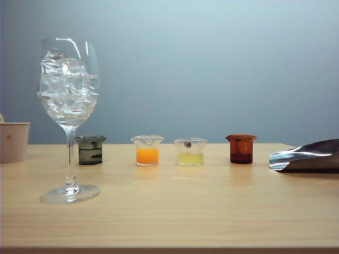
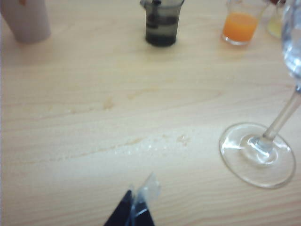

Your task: Pick up the ice scoop on the desk filled with ice cubes, pour the ice into the goblet, and finally put the scoop back on the table.

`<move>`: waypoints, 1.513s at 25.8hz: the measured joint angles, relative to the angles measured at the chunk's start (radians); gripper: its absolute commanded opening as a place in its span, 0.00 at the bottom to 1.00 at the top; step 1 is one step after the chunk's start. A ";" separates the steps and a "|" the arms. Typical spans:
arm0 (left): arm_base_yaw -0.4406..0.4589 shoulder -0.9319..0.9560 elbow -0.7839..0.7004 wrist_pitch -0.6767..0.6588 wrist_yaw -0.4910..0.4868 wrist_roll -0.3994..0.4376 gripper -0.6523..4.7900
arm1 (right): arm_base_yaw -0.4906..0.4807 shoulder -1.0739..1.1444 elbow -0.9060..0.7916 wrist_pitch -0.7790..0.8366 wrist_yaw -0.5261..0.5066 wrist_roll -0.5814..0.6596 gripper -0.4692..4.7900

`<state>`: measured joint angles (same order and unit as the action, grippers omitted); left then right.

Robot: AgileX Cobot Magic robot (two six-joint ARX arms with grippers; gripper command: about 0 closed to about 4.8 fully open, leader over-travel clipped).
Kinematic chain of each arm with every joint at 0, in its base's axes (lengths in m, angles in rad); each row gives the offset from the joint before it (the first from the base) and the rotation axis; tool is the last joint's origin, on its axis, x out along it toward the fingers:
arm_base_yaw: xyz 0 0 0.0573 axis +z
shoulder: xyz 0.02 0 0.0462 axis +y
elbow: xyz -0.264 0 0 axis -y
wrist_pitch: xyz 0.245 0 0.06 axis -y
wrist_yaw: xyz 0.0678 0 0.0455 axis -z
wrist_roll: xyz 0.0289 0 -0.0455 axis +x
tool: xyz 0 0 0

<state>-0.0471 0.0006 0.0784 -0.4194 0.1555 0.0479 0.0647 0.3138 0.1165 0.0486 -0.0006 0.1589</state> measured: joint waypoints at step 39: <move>0.000 0.001 -0.071 0.267 -0.220 0.004 0.11 | -0.001 -0.312 -0.112 -0.160 0.000 0.000 0.16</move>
<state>-0.0471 0.0013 0.0078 -0.1520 -0.0643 0.0517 0.0635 0.0017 0.0044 -0.1112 -0.0006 0.1589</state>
